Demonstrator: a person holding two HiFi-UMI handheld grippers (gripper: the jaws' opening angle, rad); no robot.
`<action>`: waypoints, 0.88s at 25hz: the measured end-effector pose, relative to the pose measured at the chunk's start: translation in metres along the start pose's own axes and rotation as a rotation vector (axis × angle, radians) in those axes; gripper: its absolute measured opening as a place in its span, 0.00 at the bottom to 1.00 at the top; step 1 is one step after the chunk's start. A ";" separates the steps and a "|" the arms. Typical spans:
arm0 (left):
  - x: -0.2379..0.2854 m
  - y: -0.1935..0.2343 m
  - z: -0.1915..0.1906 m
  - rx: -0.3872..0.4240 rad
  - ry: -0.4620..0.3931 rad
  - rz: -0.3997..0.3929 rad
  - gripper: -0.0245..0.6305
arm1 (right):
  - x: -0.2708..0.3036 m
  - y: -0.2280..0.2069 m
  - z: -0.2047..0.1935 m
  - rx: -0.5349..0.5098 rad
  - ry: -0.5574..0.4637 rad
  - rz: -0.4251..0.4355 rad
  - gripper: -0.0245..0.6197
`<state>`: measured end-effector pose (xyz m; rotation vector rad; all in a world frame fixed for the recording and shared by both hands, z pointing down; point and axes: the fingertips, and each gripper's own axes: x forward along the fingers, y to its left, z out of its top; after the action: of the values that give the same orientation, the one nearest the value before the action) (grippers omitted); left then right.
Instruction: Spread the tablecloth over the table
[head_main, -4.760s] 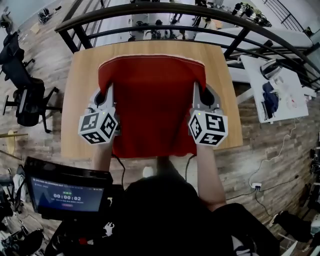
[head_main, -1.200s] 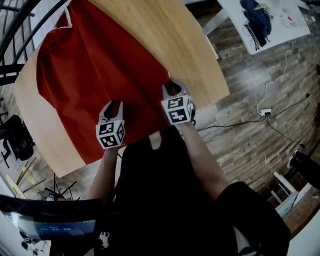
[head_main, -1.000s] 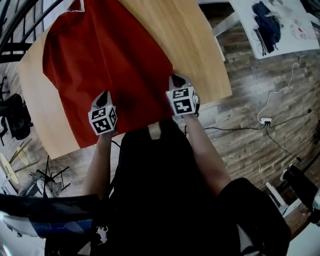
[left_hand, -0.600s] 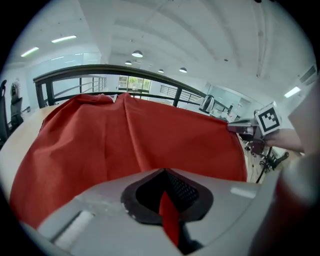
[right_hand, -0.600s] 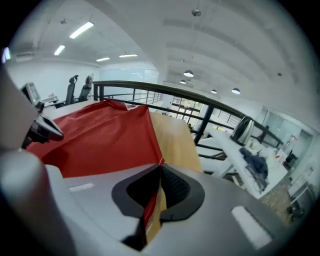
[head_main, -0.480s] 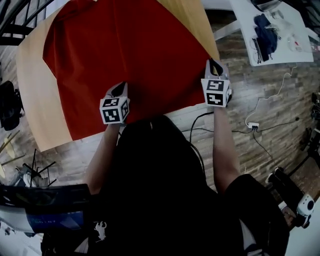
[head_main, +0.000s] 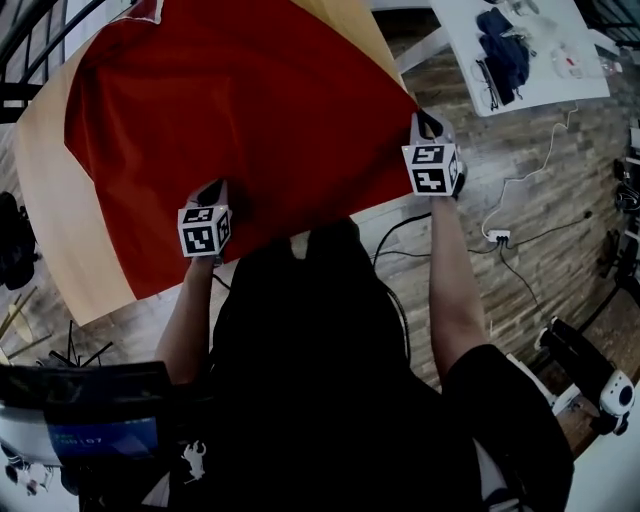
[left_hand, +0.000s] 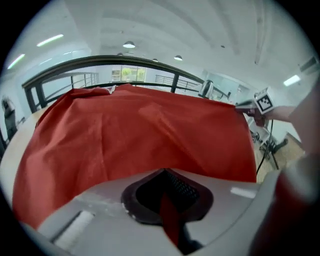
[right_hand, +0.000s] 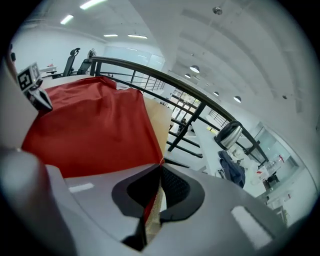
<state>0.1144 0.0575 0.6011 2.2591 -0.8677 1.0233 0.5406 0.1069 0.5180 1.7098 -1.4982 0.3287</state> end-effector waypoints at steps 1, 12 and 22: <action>-0.001 0.000 -0.002 0.042 0.019 0.018 0.04 | 0.005 -0.007 -0.004 -0.026 0.000 -0.003 0.06; 0.048 -0.135 0.055 0.048 0.014 -0.030 0.04 | 0.047 -0.010 0.002 -0.141 -0.135 0.181 0.06; 0.068 -0.162 0.037 -0.042 0.052 -0.014 0.04 | 0.054 -0.042 -0.057 0.016 -0.030 0.394 0.33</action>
<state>0.2830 0.1175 0.6032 2.1908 -0.8432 1.0429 0.6104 0.1076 0.5731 1.4275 -1.8575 0.5223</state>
